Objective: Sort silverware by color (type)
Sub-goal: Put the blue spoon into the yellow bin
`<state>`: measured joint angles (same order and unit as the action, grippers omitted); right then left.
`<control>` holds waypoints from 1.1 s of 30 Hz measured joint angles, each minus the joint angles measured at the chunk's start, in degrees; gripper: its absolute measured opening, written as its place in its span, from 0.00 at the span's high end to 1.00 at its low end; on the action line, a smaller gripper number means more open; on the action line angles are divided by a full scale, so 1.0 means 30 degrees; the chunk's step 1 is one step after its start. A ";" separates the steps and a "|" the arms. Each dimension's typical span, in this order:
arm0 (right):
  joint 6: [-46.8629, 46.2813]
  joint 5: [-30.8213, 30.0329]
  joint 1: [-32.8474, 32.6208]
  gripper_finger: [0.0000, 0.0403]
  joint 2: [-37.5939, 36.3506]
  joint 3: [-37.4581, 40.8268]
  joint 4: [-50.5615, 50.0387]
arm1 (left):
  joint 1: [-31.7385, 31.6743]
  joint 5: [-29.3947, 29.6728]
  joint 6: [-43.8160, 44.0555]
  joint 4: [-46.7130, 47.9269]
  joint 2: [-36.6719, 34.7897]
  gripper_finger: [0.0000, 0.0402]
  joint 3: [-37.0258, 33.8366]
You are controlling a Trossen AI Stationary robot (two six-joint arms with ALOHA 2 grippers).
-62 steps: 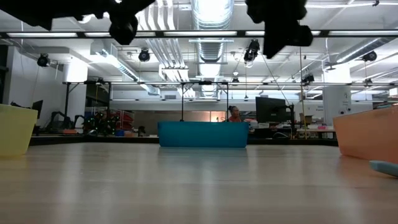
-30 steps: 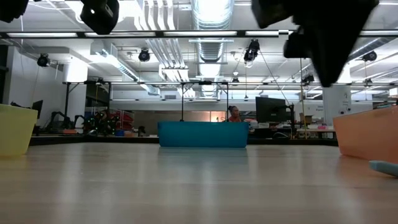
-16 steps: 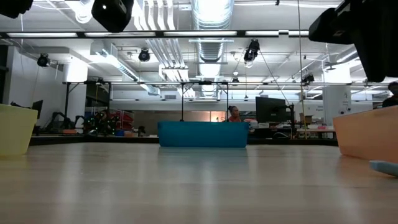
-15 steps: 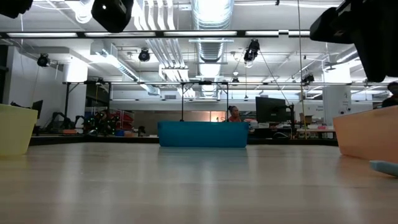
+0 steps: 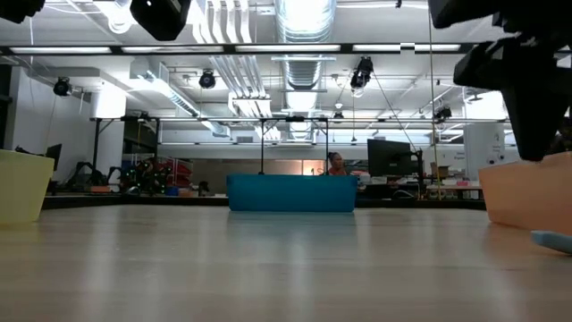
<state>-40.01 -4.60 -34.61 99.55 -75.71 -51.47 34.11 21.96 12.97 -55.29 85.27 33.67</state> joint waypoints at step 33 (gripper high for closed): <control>0.1197 0.0535 -0.0078 0.90 0.3684 -0.0061 0.2551 | -0.0029 0.0029 -0.0153 -0.0033 -0.0015 0.59 0.0124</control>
<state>-36.42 -3.00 -34.84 110.60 -75.90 -43.82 34.02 22.04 12.51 -55.39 85.23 34.04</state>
